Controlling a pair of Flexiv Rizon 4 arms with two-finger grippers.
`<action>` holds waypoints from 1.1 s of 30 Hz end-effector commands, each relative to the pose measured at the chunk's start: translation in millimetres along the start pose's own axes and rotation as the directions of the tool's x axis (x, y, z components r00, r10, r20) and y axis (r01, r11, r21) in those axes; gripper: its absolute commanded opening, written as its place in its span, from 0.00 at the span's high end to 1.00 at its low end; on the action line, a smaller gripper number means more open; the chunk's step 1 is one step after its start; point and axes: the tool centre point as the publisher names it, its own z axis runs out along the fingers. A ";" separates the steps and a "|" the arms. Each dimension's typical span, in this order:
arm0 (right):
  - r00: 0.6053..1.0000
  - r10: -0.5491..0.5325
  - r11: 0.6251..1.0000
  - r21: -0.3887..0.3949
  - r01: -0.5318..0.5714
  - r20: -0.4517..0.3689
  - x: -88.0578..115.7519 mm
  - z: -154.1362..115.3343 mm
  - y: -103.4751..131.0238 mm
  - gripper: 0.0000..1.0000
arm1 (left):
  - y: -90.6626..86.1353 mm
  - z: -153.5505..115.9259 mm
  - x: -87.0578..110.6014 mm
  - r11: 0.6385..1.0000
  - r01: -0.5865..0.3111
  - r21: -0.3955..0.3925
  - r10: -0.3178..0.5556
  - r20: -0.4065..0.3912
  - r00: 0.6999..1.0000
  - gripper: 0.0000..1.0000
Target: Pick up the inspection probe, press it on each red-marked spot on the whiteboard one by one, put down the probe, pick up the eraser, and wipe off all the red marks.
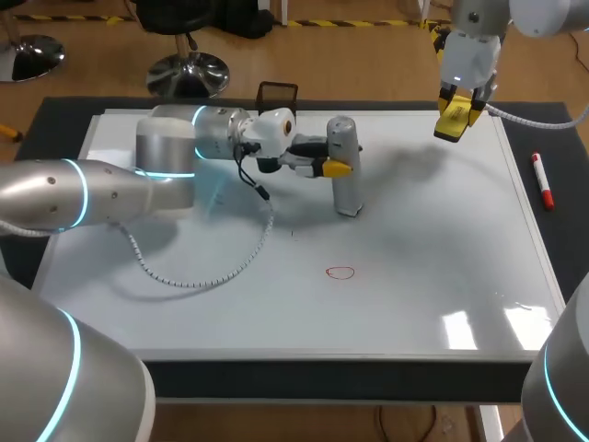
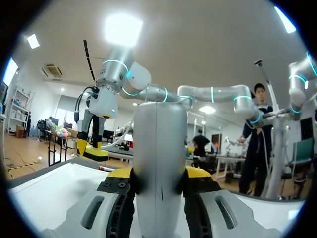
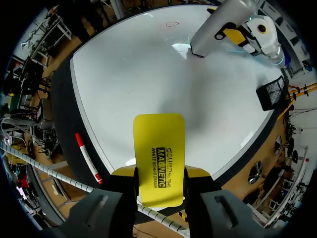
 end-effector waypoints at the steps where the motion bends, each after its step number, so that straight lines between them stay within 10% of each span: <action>1: 1.000 -0.002 1.000 0.001 0.002 -0.005 -0.2 -1.3 -0.8 1.00 | 0.4 -0.4 1.2 1.000 0.001 -0.004 -0.001 0.000 1.000 1.00; 25: 1.000 -0.002 1.000 0.001 0.002 -0.005 -0.2 -1.3 -0.8 1.00 | -12.7 5.6 7.3 0.999 -0.037 -0.005 0.037 -0.013 0.999 1.00; 33: 1.000 -0.002 1.000 0.001 0.002 -0.005 -0.2 -1.3 -0.8 1.00 | -42.0 2.2 10.8 0.996 -0.065 -0.055 0.067 0.024 0.997 1.00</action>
